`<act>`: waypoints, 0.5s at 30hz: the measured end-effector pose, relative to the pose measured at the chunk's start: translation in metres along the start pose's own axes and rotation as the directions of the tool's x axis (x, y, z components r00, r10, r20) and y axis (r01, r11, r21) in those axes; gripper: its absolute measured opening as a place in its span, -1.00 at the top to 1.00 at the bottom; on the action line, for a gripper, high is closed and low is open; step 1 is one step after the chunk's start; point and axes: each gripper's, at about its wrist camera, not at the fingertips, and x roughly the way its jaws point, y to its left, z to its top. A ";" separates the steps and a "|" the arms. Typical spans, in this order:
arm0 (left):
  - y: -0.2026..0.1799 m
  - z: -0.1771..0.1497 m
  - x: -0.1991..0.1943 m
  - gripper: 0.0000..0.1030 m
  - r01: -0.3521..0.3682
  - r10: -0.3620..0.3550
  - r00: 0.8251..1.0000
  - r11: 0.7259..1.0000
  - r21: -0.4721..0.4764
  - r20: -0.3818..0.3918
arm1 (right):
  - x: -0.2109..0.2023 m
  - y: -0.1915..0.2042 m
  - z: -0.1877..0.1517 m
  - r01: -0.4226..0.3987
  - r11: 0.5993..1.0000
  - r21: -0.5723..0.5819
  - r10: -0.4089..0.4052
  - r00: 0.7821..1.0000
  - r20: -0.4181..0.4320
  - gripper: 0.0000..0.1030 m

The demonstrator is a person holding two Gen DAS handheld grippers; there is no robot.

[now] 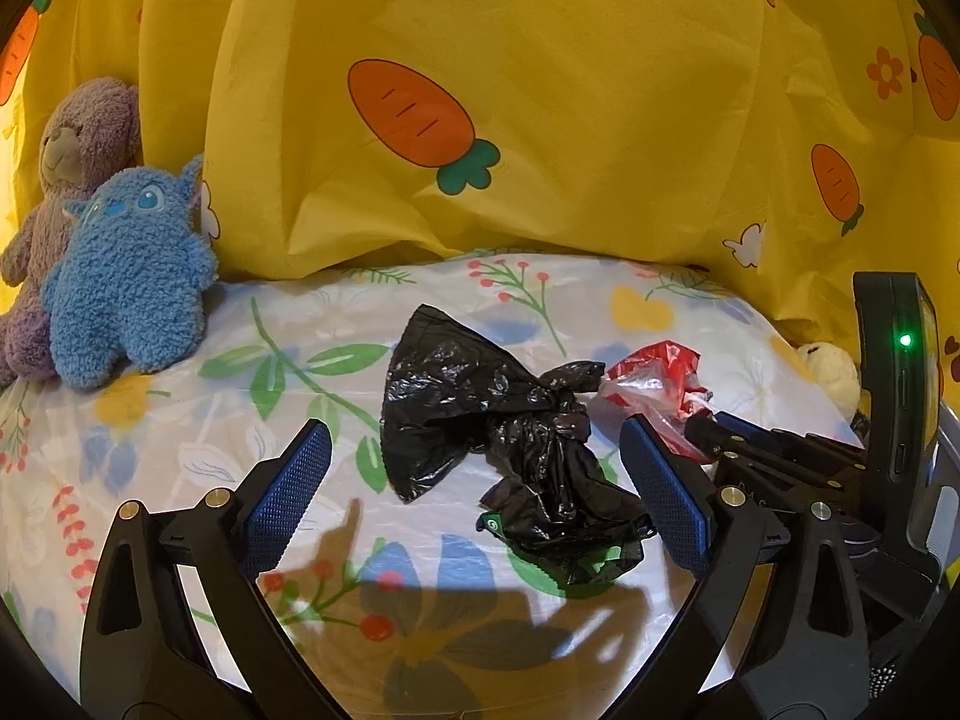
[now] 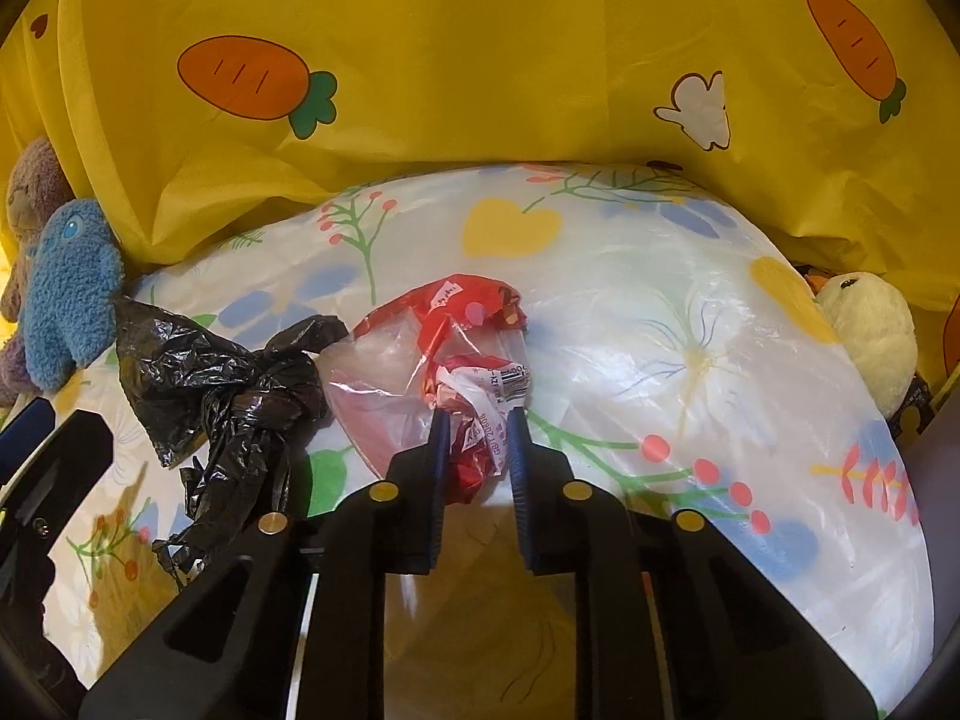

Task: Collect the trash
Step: 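Grasp the black plastic bag with the left gripper while the right grasps the clear-red bag, then lift and carry the black bag and clear-red bag over the grey bin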

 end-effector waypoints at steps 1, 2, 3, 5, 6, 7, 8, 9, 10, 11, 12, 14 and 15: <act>-0.002 0.000 0.002 -0.84 0.001 -0.001 1.000 1.000 0.004 -0.005 | -0.002 -0.001 0.000 0.001 1.000 0.002 -0.001 1.000 0.005 0.72; -0.004 0.000 0.004 -0.84 0.003 -0.003 1.000 1.000 0.008 -0.011 | -0.004 -0.002 0.000 0.001 1.000 0.004 -0.001 1.000 0.011 0.73; -0.006 0.000 0.006 -0.83 0.006 -0.006 1.000 1.000 0.012 -0.016 | -0.007 -0.005 -0.001 -0.002 1.000 0.008 0.002 1.000 0.017 0.75; -0.008 0.000 0.009 -0.81 0.012 -0.012 1.000 1.000 0.017 -0.028 | -0.013 -0.010 -0.001 -0.008 1.000 0.024 0.008 1.000 0.028 0.76; -0.010 0.000 0.012 -0.78 0.018 -0.017 0.999 1.000 0.019 -0.035 | -0.018 -0.013 -0.001 -0.009 0.999 0.032 0.008 0.999 0.036 0.76; -0.011 -0.001 0.015 -0.76 0.027 -0.026 0.999 0.999 0.017 -0.045 | -0.022 -0.016 -0.001 -0.008 0.999 0.036 0.007 0.999 0.045 0.76; -0.012 -0.001 0.018 -0.73 0.041 -0.040 0.998 0.999 0.013 -0.058 | -0.027 -0.019 0.000 -0.007 0.999 0.039 0.005 0.998 0.055 0.76; -0.012 -0.002 0.022 -0.63 0.064 -0.064 0.995 0.998 0.003 -0.074 | -0.032 -0.022 0.000 -0.004 0.999 0.040 0.002 0.998 0.066 0.77; -0.013 -0.003 0.026 -0.52 0.086 -0.086 0.992 0.996 -0.006 -0.095 | -0.037 -0.024 -0.001 0.001 0.999 0.039 -0.004 0.997 0.077 0.77; -0.014 -0.004 0.031 -0.48 0.096 -0.096 0.988 0.995 -0.007 -0.119 | -0.042 -0.025 -0.001 0.003 0.999 0.038 -0.007 0.996 0.086 0.77; -0.017 -0.006 0.036 -0.39 0.099 -0.098 0.985 0.995 0.002 -0.141 | -0.047 -0.027 -0.002 0.003 0.999 0.036 -0.006 0.996 0.095 0.77; -0.020 -0.010 0.044 -0.24 0.107 -0.102 0.979 0.994 0.020 -0.175 | -0.056 -0.030 -0.004 0.009 1.000 0.026 -0.012 0.994 0.113 0.79; -0.021 -0.012 0.048 -0.12 0.116 -0.110 0.975 0.993 0.018 -0.193 | -0.059 -0.031 -0.006 0.010 1.000 0.021 -0.012 0.993 0.120 0.83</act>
